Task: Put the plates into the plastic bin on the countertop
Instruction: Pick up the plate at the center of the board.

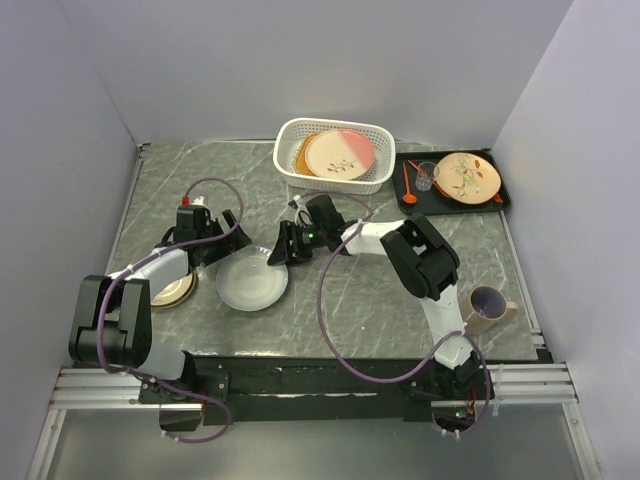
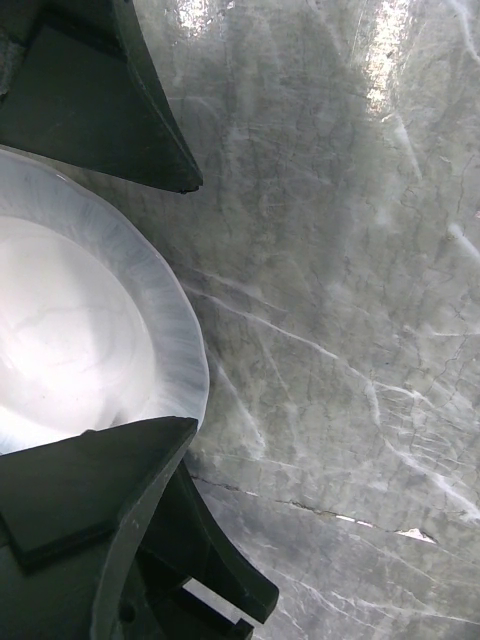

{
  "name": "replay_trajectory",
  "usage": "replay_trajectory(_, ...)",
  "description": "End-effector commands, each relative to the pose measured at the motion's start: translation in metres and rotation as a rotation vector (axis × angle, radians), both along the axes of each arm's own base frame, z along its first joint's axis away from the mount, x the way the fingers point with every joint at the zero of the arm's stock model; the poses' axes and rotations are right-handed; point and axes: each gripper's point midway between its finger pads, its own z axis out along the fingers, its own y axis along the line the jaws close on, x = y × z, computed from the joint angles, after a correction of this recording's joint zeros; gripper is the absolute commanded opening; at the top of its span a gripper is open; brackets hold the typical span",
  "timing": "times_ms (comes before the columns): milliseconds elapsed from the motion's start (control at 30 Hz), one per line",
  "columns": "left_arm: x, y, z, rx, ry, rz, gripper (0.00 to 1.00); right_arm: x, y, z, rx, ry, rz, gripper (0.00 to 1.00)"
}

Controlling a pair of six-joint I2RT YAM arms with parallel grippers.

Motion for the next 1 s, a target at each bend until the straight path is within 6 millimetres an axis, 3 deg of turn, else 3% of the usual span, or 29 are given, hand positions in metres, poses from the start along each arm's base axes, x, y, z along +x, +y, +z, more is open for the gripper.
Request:
replay_trajectory(0, 0.014, -0.001, 0.023, -0.009, -0.084, -0.010, 0.99, -0.007, 0.011, -0.010, -0.004, 0.012, 0.029, 0.59)
replay_trajectory(100, 0.014, -0.001, 0.023, -0.007, -0.086, -0.008, 1.00, -0.010, 0.012, -0.015, -0.007, 0.024, 0.038, 0.54)
replay_trajectory(233, 0.013, -0.001, 0.023, -0.008, -0.086, -0.009, 0.99, -0.014, 0.012, -0.021, -0.012, 0.042, 0.051, 0.37)
replay_trajectory(533, 0.013, 0.001, 0.023, -0.004, -0.088, -0.003, 0.99, -0.016, 0.013, -0.024, -0.012, 0.048, 0.057, 0.10)
replay_trajectory(667, 0.013, 0.001, 0.023, -0.005, -0.090, 0.000, 0.99, -0.015, 0.012, -0.024, -0.013, 0.047, 0.055, 0.03)
replay_trajectory(967, 0.014, 0.002, 0.022, -0.006, -0.091, 0.009, 0.99, -0.016, 0.013, -0.021, -0.006, 0.041, 0.059, 0.00)
